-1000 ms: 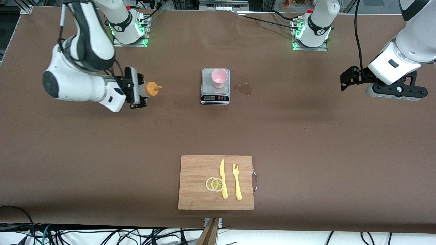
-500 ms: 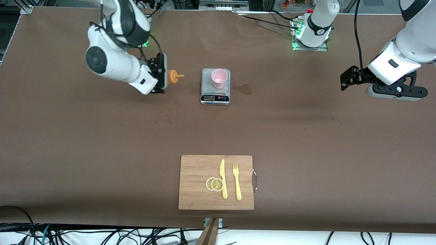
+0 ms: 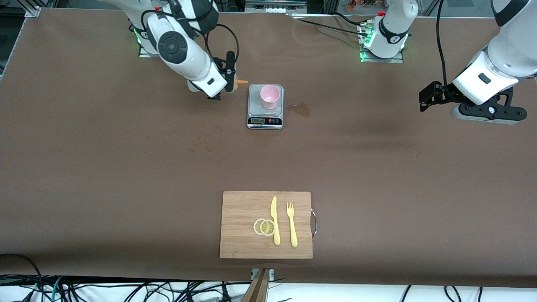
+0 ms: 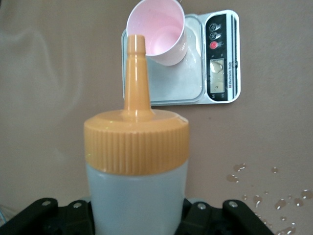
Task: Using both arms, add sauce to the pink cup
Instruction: 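Move the bottle nozzle over the pink cup with the right gripper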
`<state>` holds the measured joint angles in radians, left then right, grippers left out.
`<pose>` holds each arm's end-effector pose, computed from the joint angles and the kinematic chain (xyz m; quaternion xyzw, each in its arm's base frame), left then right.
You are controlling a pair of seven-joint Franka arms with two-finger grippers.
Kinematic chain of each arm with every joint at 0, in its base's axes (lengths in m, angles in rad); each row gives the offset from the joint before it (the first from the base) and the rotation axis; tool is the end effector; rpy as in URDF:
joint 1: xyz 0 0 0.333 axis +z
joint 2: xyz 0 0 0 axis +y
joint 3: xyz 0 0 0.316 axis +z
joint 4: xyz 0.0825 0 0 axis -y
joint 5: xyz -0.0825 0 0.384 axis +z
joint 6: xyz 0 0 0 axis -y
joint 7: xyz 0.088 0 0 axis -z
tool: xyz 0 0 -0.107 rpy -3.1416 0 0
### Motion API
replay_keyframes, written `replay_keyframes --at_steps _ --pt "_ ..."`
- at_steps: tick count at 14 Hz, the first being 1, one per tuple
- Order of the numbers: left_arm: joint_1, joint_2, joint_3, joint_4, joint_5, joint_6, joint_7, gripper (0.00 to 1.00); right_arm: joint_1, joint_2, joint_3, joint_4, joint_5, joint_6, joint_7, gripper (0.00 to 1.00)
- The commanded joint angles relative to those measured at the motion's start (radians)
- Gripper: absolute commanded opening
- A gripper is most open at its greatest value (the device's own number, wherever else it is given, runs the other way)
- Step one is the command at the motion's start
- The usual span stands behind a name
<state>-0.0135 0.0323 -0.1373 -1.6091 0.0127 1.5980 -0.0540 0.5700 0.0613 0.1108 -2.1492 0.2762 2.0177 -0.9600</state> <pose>0.5587 -0.0824 0.5908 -0.9986 0.0487 0.0210 0.0063 0.3991 0.3434 0.3605 -0.7239 -0.6724 0.0776 0.1333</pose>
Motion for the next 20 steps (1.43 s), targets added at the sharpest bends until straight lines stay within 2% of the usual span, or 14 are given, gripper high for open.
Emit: replay_keyframes --at_steps 1,7,12,16,20 --pt "0.001 0.012 0.002 0.028 -0.014 -0.009 0.011 1.00 0.017 0.008 0.033 -0.017 -0.058 0.032 0.095 0.34" --pt "0.000 0.012 -0.001 0.026 -0.014 -0.012 0.011 1.00 0.071 0.064 0.053 -0.005 -0.152 0.038 0.222 0.34" --pt "0.000 0.012 0.001 0.028 -0.014 -0.013 0.011 1.00 0.088 0.092 0.061 0.028 -0.185 0.029 0.302 0.34" --pt "0.000 0.012 0.001 0.028 -0.014 -0.013 0.013 1.00 0.106 0.138 0.069 0.107 -0.227 -0.016 0.372 0.34" --pt "0.004 0.012 0.004 0.031 -0.016 -0.009 0.011 1.00 0.126 0.215 0.069 0.219 -0.284 -0.117 0.431 0.34"
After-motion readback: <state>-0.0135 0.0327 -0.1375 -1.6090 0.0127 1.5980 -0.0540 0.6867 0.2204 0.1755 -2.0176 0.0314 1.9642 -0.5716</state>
